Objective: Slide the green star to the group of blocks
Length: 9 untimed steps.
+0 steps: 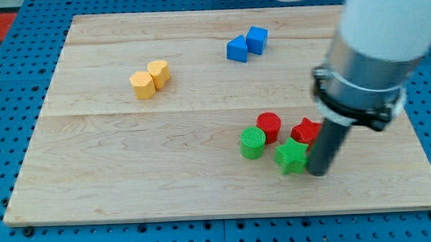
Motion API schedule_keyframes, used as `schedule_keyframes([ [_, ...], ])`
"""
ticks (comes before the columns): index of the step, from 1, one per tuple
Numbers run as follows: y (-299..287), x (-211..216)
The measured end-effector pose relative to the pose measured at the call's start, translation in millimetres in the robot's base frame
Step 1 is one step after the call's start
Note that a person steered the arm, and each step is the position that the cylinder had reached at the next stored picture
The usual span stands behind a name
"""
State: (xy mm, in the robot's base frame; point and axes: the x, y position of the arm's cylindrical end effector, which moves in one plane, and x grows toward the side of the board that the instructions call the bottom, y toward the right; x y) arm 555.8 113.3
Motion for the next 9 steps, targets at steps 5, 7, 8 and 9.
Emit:
schedule_keyframes([
  [5,-159.8,-58.0],
  [7,-180.9,-99.2],
  [8,-175.5,-103.5],
  [9,-172.4,-92.4],
])
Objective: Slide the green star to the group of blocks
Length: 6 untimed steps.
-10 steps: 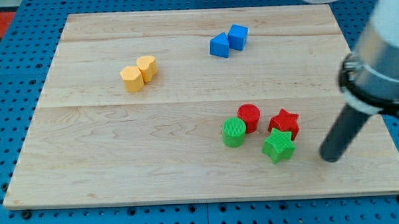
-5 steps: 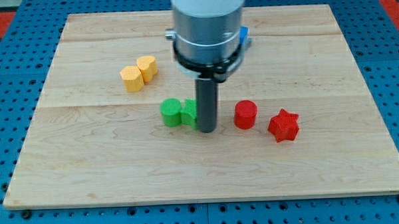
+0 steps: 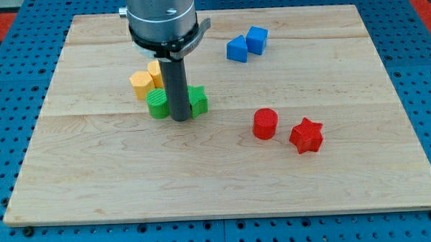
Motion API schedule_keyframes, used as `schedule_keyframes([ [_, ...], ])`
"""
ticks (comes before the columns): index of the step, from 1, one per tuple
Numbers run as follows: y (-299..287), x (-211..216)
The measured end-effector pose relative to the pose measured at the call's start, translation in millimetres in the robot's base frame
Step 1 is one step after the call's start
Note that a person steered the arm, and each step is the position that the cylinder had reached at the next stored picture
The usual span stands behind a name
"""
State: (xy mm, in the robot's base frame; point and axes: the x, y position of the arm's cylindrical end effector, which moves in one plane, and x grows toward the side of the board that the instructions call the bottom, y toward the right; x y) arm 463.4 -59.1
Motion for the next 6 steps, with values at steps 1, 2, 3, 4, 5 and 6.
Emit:
schedule_keyframes([
  [1,-32.7,7.6],
  [2,-53.9,-23.5],
  [3,-48.9,-30.5],
  [4,-43.6,6.7],
  [5,12.2,14.7],
  [6,39.6,-1.4],
])
